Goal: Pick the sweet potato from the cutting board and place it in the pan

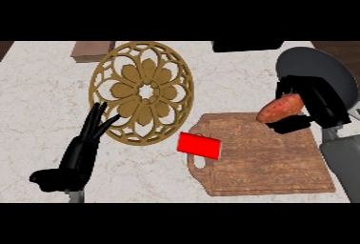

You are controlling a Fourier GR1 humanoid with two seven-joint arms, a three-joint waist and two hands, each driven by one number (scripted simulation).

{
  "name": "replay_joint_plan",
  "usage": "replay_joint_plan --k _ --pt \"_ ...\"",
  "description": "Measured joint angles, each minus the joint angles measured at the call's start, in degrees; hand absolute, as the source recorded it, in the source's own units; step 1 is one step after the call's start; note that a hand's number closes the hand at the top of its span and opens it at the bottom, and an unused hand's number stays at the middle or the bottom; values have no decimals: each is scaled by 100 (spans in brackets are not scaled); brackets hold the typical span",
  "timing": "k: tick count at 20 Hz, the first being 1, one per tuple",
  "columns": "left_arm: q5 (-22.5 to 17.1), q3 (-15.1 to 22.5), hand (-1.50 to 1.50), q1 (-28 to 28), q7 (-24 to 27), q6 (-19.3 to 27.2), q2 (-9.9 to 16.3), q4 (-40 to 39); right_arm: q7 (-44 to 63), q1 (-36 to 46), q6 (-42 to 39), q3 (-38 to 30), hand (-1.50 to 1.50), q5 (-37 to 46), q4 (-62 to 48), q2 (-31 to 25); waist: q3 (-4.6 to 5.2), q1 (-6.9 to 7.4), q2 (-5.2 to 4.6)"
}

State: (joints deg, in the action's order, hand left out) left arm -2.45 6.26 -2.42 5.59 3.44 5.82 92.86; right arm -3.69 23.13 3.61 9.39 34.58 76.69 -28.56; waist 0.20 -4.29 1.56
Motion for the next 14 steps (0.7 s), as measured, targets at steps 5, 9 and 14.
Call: replay_joint_plan --k 5,9,14 --pt "113 140 0 126 66 20 -125 -125 953 -678 28 -541 150 -379 1364 12 -10 150 -72" --pt "102 152 0 239 9 -72 -122 -165 1335 -973 55 -1031 150 -690 1767 98 -15 290 -116" --pt "162 205 0 319 52 -106 -192 -206 1086 -649 214 -1670 150 -888 994 92 -18 408 -148"
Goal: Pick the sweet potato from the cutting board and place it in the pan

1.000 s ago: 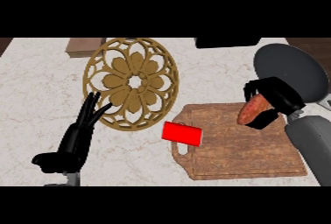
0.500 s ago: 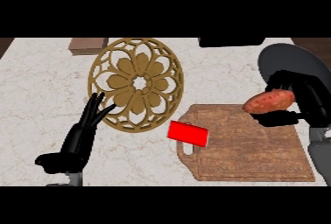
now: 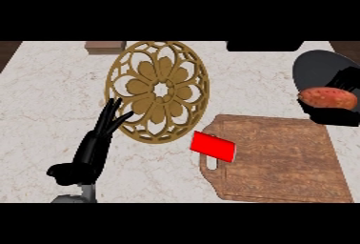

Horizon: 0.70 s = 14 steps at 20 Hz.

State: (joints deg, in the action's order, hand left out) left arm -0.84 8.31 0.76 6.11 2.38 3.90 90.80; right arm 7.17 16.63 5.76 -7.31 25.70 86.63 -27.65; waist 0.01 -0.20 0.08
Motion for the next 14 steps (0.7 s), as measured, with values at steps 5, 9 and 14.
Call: replay_joint_plan --k 5,9,14 --pt "49 122 0 -81 -60 -25 -62 136 -928 341 630 -481 150 236 -1271 -166 -7 84 -26" --pt "68 132 0 -9 -93 -19 -98 117 -1690 868 1247 -859 150 404 -2546 -367 -12 146 -51" --pt "31 81 0 154 15 -98 -115 -86 -2612 1691 1686 -1450 150 126 -4134 -576 -18 224 -87"
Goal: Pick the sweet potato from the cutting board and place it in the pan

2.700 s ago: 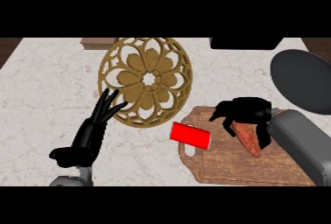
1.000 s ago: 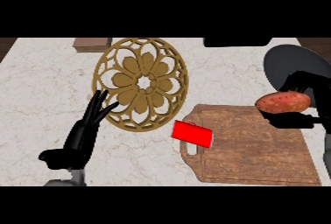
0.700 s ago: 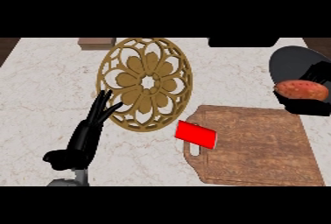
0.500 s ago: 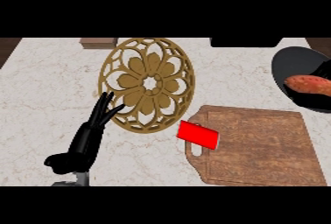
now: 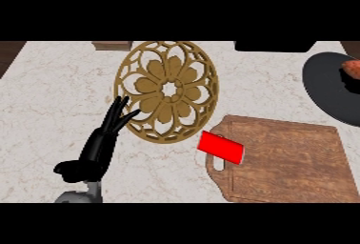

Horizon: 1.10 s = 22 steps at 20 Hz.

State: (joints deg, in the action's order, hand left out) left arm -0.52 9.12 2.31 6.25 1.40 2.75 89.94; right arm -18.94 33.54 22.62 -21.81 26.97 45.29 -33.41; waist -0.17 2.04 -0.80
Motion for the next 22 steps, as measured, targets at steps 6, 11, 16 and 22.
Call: replay_joint_plan --k 6,11,16,22 --pt "26 23 0 132 55 -42 -31 -89 -878 747 236 -410 150 -124 -1537 -352 -11 124 -54" --pt "24 94 0 175 -24 -96 -42 -18 -543 942 -305 -109 -150 276 -2481 -680 -8 286 -112" --pt "70 125 0 309 -80 -63 -89 -49 -431 1181 -1248 157 -150 482 -3093 -643 -21 340 -142" --pt "53 110 0 260 -1 -107 -70 -84 -757 1494 -1660 -106 -150 221 -3347 -602 -31 327 -140"
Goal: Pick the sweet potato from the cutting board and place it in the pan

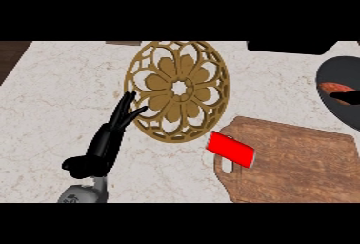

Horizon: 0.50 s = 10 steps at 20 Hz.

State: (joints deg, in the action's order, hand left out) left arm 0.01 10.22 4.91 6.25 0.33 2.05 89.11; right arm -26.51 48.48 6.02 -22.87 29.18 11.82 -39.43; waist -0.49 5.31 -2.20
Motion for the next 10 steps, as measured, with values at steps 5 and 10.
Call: replay_joint_plan --k 5,10 --pt "-32 -71 0 -9 -64 9 37 86 -430 82 -188 -571 -150 -559 -72 -79 -3 -66 20" --pt "-12 -111 0 12 -113 73 18 76 -660 0 -889 -1041 -150 -1037 -255 -387 1 -160 40"
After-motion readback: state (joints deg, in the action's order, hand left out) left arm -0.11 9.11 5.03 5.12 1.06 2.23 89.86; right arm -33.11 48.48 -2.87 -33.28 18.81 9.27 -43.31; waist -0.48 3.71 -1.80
